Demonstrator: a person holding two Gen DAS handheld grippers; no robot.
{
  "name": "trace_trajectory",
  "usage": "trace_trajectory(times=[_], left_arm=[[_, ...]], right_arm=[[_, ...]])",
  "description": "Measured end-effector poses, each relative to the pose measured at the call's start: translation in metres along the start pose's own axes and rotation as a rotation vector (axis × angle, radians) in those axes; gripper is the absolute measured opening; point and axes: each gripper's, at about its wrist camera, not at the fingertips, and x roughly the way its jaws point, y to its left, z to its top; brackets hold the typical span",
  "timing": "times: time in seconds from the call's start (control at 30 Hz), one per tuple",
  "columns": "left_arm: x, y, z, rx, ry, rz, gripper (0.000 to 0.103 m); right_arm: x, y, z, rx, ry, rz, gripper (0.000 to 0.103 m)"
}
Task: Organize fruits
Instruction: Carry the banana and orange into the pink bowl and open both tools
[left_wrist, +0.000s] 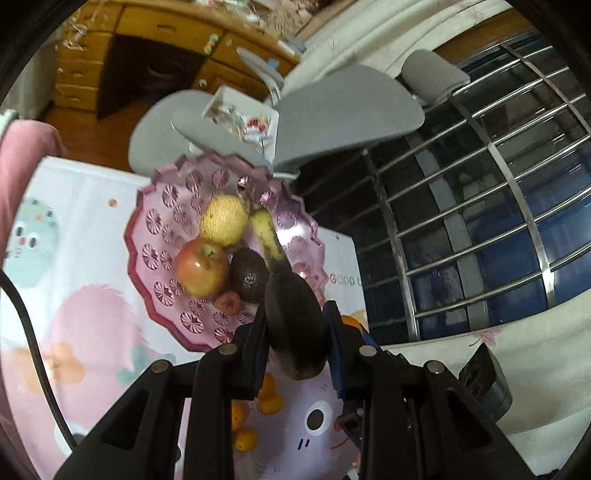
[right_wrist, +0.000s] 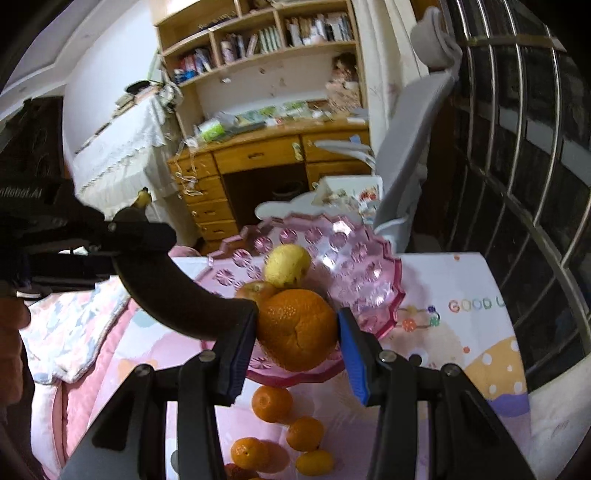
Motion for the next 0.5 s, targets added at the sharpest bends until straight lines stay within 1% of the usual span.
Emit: trace_trajectory(times=[0.17, 0.23, 0.37, 0.43, 0.47, 0.5], left_arm=[[0.029, 0.022, 0.007, 0.001, 0.049, -0.04, 0.025], [0.038, 0.032, 0.011, 0.001, 0.065, -0.039, 0.026], [0.049, 0.049, 0.017, -0.008, 0.088, 0.025, 0.026], [0.047, 0.054, 0.021, -0.005, 0.078, 0.038, 0.033], [0.044, 0.056, 0.023, -0.005, 0.062, 0.04, 0.045], [0.039, 0.057, 0.026, -0.002, 0.035, 0.041, 0.061]], right_arm=[[0.028, -0.006, -0.003, 0.024, 0.05, -0.02, 0.045], [0.041, -0.007, -0.002, 0.035, 0.081, -0.038, 0.045], [0.06, -0.008, 0.0, 0.047, 0.119, -0.064, 0.045], [0.068, -0.008, 0.001, 0.05, 0.138, -0.083, 0.046], [0.071, -0.009, 0.001, 0.053, 0.143, -0.091, 0.046], [0.073, -0.009, 0.002, 0.056, 0.146, -0.097, 0.046]])
